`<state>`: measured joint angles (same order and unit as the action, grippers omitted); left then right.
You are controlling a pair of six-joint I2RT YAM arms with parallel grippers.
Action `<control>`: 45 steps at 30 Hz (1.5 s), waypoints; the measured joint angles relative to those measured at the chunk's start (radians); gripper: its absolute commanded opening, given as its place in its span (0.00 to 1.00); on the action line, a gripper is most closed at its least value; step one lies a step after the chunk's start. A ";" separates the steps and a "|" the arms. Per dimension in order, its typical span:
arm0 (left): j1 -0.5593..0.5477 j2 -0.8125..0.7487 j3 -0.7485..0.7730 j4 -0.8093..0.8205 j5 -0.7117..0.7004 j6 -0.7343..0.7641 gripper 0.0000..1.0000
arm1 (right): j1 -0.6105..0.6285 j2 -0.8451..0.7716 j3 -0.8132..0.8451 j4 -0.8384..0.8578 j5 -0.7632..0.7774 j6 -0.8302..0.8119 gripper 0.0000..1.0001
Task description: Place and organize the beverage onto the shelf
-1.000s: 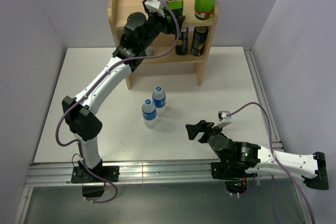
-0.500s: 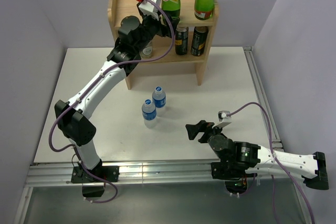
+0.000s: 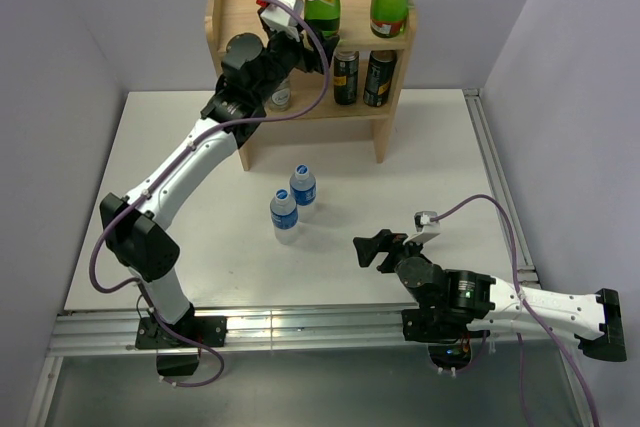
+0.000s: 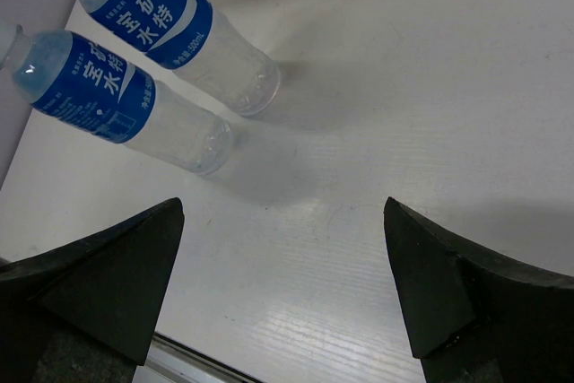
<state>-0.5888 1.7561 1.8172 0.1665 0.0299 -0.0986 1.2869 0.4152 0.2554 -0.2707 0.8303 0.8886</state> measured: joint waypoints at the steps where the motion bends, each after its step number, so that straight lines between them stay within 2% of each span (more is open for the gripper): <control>1: 0.000 -0.002 0.000 -0.003 0.002 0.000 0.87 | 0.000 0.000 0.000 0.000 0.000 0.000 0.99; 2: -0.001 -0.003 0.000 -0.006 0.006 0.000 0.91 | 0.000 0.000 0.000 0.000 0.000 0.000 0.99; 12: -0.001 -0.045 -0.048 -0.013 0.006 0.001 0.91 | 0.000 0.008 0.000 0.000 0.000 0.000 0.99; 30: 0.003 -0.172 -0.195 -0.016 -0.048 -0.022 0.87 | 0.000 0.009 0.000 0.000 0.000 0.000 1.00; 33: 0.003 -0.179 -0.201 -0.018 -0.063 -0.029 0.82 | 0.000 0.009 0.000 0.000 0.000 0.000 1.00; 37: 0.005 -0.180 -0.199 -0.022 -0.096 -0.034 0.63 | 0.000 0.009 0.000 0.000 0.000 0.000 0.99; 39: 0.008 -0.175 -0.188 -0.036 -0.111 -0.039 0.59 | 0.000 0.010 0.000 0.000 0.000 0.000 0.99; 40: 0.010 -0.171 -0.177 -0.047 -0.117 -0.042 0.53 | 0.000 0.010 0.000 0.000 0.000 0.000 0.99; 43: 0.013 -0.153 -0.146 -0.072 -0.135 -0.045 0.50 | 0.000 0.011 0.000 0.000 0.000 0.000 0.99; 45: 0.014 -0.133 -0.118 -0.084 -0.140 -0.045 0.44 | 0.000 0.013 0.000 0.000 0.000 0.000 0.99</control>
<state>-0.5747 1.6230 1.6989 0.0822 -0.1097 -0.1432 1.2869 0.4278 0.2554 -0.2707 0.8303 0.8883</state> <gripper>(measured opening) 0.490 0.994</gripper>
